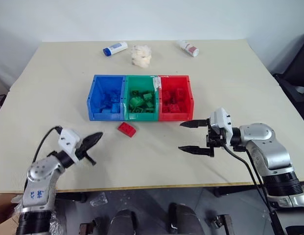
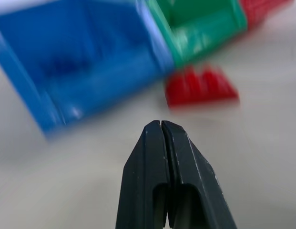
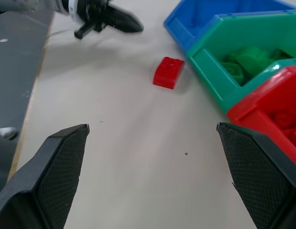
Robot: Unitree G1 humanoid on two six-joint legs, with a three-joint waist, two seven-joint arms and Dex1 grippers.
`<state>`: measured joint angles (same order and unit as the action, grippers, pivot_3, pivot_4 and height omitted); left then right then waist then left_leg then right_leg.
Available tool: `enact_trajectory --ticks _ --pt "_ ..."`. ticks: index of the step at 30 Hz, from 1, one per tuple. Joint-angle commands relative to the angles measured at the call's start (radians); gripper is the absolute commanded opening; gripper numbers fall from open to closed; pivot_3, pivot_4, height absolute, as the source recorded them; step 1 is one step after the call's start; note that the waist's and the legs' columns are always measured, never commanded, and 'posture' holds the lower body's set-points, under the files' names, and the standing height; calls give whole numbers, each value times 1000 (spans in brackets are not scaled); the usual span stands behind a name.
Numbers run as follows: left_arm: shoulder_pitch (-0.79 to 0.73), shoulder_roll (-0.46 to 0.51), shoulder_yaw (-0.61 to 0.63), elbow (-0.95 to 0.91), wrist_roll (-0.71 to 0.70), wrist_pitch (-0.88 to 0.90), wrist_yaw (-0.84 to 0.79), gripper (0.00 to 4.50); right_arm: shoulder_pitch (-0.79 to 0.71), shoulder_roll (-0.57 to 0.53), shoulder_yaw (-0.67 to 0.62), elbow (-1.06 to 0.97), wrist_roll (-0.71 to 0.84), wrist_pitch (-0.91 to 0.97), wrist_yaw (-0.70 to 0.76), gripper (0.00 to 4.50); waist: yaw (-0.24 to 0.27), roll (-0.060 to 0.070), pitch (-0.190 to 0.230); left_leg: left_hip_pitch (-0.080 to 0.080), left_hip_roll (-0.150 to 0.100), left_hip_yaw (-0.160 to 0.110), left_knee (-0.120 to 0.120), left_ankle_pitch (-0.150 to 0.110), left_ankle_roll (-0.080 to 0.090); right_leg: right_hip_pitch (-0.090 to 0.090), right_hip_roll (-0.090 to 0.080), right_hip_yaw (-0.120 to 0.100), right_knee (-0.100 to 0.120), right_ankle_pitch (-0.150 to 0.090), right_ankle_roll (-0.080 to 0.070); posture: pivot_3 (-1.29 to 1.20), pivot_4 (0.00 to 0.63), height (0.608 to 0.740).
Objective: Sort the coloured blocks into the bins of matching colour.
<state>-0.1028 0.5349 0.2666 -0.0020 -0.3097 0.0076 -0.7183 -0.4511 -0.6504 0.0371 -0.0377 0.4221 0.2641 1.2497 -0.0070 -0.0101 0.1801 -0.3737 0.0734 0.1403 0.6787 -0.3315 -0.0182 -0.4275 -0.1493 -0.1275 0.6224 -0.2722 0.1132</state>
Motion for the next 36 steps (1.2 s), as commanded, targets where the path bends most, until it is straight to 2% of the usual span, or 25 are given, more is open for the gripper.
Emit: enact_trajectory --ticks 1,9,22,26,36 --pt "30 22 27 -57 -27 38 9 38 19 1 -37 -57 30 -1 -27 4500 -8 0 0 0 0 1 0 -1 0 0 0 0 0 0 0 0 150 740" --pt "104 48 35 -121 -54 102 -13 38 65 3 -40 -79 34 -12 -50 4500 -19 0 0 0 0 2 1 -2 2 0 0 1 -2 1 1 0 150 740" --pt "179 85 73 -173 -94 116 -58 38 26 22 -30 -30 26 -35 -39 4500 -20 0 0 0 1 2 1 -3 2 0 0 2 -1 1 1 0 150 740" --pt "223 94 107 -198 -118 131 -64 891 10 25 -26 -11 25 -43 -31 4500 -20 0 0 0 1 2 1 -3 2 0 0 2 -2 1 1 0 150 740" --pt "410 131 273 -228 -218 101 -200 4077 -44 32 -12 66 15 -72 7 4500 -22 0 0 0 2 4 2 -5 2 -1 1 2 -2 0 1 0 150 740"
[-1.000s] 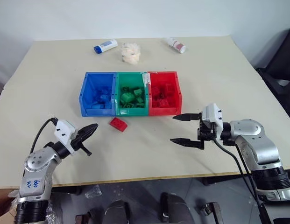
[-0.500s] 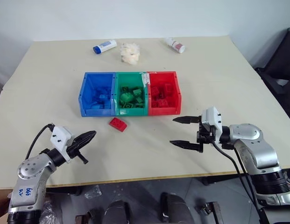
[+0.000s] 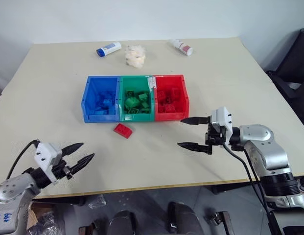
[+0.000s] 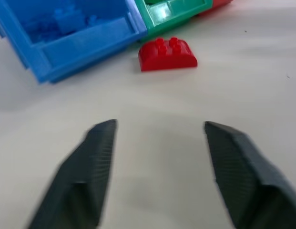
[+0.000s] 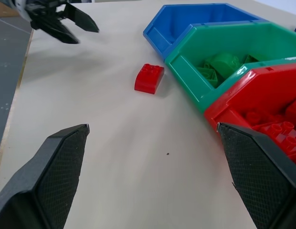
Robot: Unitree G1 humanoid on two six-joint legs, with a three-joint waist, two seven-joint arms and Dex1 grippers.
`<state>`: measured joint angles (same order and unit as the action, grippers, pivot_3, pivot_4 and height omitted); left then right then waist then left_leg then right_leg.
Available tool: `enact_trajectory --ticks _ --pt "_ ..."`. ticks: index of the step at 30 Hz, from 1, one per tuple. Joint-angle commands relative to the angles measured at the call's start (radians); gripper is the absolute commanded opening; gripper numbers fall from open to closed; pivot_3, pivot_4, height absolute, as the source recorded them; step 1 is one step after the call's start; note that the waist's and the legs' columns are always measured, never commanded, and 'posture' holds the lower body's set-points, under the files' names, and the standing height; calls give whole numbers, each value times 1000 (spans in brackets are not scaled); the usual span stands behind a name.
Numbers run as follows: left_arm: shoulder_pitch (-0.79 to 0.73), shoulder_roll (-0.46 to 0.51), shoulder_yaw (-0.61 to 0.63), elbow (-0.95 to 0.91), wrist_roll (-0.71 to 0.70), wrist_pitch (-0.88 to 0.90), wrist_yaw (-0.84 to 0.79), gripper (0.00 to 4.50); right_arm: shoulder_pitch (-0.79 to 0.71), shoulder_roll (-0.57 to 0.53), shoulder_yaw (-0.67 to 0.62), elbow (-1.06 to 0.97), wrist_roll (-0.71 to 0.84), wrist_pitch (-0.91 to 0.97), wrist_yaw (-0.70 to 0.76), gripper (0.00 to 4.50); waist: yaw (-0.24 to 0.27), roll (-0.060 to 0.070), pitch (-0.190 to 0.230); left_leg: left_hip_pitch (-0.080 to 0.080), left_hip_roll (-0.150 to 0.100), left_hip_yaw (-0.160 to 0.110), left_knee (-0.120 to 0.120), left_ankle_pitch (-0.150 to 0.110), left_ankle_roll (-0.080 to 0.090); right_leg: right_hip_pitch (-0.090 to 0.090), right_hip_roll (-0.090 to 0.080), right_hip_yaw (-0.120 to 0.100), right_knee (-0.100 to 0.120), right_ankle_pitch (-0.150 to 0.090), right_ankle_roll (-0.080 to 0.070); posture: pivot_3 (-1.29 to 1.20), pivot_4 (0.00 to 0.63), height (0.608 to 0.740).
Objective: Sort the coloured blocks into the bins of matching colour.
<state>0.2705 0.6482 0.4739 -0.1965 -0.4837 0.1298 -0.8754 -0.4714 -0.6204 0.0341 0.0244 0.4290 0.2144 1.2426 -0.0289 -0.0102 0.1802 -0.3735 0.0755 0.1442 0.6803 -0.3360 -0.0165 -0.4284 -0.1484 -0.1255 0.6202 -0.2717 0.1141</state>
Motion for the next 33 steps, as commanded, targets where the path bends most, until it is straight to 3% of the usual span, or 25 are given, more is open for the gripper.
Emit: enact_trajectory --ticks 1,7,16,21,26,33 --pt "54 20 81 -33 -53 -22 -56 4398 -27 3 -9 7 8 -23 17 4500 0 0 0 0 0 0 0 0 0 0 0 0 0 0 0 0 150 740" --pt "186 23 187 -32 -96 -18 -136 4476 -54 7 -2 41 4 -35 45 4500 -1 0 0 0 1 1 1 -1 0 0 0 0 -4 0 0 0 150 740" --pt "210 8 195 -52 -101 -16 -122 4476 -86 15 2 82 -4 -45 78 4500 0 0 0 1 2 2 1 -2 0 -1 1 0 -4 0 -1 0 150 740" --pt "89 -5 91 -28 -34 -48 -68 4476 -103 30 5 89 -10 -44 73 4500 1 0 0 1 2 3 1 -3 -1 -1 1 0 -3 0 -1 0 150 740" --pt "-149 -76 -128 58 60 -78 -14 4476 -78 36 -4 62 -13 -43 51 4500 6 0 0 1 2 3 2 -2 -1 0 1 0 0 0 -1 0 150 740" --pt "-342 -128 -287 185 122 -55 15 4476 -2 38 -17 -27 -3 -28 -3 4500 -1 -1 0 1 3 5 2 -3 -1 -1 3 0 0 0 0 0 150 740"
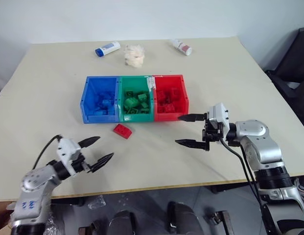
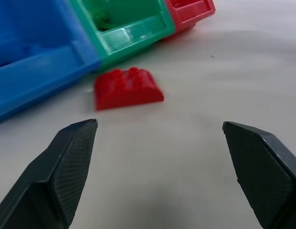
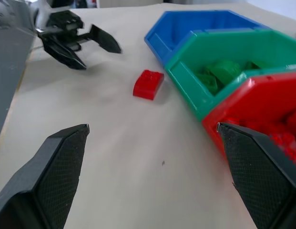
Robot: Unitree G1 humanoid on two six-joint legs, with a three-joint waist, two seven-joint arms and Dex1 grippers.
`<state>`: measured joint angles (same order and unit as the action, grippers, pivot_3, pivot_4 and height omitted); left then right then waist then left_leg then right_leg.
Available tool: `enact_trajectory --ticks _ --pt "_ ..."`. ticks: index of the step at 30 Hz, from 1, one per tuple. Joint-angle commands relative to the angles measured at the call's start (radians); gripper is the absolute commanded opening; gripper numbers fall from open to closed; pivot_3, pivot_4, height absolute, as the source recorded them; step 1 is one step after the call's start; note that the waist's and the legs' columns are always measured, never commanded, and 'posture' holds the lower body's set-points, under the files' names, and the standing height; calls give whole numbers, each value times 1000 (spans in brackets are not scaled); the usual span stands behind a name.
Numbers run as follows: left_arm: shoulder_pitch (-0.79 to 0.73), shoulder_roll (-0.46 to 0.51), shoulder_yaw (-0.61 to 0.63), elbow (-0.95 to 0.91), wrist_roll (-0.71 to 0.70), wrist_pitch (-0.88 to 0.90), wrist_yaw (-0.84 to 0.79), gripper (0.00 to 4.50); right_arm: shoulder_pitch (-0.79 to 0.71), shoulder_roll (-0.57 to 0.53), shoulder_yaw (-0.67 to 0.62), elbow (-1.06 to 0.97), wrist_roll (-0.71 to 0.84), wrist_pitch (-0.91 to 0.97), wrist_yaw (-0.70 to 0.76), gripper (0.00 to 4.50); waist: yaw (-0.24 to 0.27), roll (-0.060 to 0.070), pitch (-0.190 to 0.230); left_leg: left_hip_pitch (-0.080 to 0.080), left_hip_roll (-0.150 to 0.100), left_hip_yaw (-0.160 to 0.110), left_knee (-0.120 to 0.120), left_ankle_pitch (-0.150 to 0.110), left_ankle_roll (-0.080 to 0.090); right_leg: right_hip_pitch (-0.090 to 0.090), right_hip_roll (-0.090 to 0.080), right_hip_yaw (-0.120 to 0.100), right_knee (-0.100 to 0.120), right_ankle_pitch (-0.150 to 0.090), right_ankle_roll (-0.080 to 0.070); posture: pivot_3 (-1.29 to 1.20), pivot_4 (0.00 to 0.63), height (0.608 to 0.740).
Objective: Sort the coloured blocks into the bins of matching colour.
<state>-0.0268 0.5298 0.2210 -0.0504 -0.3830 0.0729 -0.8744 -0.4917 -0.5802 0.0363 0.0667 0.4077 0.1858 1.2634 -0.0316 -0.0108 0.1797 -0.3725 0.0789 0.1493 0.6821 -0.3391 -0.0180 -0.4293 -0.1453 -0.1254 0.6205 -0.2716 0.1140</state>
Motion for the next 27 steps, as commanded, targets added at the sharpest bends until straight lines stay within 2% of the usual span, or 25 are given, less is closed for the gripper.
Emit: enact_trajectory --ticks 1,12,26,27 --pt "-68 -14 -48 57 31 8 24 4476 27 -2 -21 -78 19 0 -31 4500 3 0 0 0 0 0 0 0 0 0 0 0 0 0 0 0 150 740" --pt "-220 -35 -123 163 88 41 79 4476 122 -2 -43 -170 32 6 -111 4500 5 0 0 0 0 0 1 0 0 1 0 0 0 0 0 0 150 740" --pt "-382 -98 -243 303 186 73 109 4476 113 17 -32 -146 27 -13 -137 4500 13 0 0 1 -1 -1 2 1 0 2 0 1 1 0 0 0 150 740" --pt "-385 -98 -249 307 189 65 102 4294 113 16 -33 -145 26 -13 -137 4500 15 0 0 1 -1 -1 2 1 1 2 0 1 1 0 1 0 150 740"
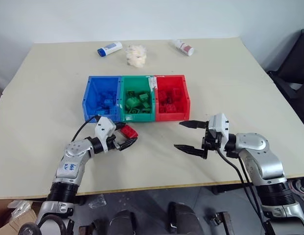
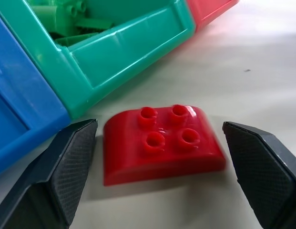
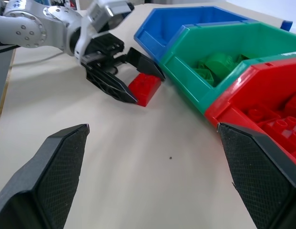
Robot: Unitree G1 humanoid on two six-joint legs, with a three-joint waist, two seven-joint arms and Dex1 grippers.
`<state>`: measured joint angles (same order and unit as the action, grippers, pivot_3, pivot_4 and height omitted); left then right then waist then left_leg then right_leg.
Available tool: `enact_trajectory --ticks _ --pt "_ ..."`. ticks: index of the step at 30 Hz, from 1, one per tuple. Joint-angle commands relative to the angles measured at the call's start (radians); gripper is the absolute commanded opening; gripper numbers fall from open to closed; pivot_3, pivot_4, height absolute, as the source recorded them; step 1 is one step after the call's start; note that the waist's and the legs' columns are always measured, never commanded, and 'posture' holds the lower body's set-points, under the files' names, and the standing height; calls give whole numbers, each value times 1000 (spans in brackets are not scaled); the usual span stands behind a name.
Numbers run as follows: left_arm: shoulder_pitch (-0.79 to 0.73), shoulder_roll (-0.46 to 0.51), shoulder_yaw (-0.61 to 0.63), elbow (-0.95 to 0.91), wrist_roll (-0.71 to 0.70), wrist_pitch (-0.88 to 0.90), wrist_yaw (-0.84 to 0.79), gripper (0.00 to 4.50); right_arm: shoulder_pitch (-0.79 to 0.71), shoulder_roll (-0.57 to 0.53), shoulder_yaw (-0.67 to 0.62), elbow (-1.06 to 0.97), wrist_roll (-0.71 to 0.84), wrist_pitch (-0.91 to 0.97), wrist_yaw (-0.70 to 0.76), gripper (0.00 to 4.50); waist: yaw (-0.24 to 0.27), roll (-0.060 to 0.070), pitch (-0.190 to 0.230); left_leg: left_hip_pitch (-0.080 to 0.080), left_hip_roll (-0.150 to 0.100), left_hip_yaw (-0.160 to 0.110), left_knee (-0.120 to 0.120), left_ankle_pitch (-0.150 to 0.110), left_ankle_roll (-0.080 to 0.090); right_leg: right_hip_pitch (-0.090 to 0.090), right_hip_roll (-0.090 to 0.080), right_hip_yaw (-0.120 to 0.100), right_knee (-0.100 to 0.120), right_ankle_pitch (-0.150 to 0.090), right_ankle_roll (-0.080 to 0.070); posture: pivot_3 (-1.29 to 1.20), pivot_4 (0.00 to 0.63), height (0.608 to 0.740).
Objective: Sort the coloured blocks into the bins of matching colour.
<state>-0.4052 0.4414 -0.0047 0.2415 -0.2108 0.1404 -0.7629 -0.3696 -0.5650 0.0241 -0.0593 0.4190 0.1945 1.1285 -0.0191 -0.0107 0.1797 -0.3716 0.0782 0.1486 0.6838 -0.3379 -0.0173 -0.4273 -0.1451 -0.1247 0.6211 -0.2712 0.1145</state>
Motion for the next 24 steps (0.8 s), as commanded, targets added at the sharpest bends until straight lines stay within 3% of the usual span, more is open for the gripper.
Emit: enact_trajectory --ticks 1,4,17,24 --pt "-9 -13 -23 18 14 -5 -10 4081 -10 1 -22 -18 14 -22 -4 4500 5 0 0 0 0 0 0 0 0 0 0 0 0 0 0 0 150 740" --pt "-13 -22 -26 21 2 -19 -29 3411 -6 -3 -26 -19 14 -21 -9 4500 14 0 0 0 0 0 0 0 0 0 0 1 0 0 0 0 150 740" --pt "-32 -5 -60 -126 -19 2 -131 3404 30 -25 -51 -42 23 -13 -26 4500 18 0 0 -1 0 0 0 0 0 0 0 0 -1 0 0 0 150 740" --pt "-188 -116 -87 -72 17 -24 -50 3404 119 -50 -141 -120 71 7 -59 4500 30 -1 0 -2 -1 -1 1 0 1 0 0 1 -1 1 1 0 150 740"
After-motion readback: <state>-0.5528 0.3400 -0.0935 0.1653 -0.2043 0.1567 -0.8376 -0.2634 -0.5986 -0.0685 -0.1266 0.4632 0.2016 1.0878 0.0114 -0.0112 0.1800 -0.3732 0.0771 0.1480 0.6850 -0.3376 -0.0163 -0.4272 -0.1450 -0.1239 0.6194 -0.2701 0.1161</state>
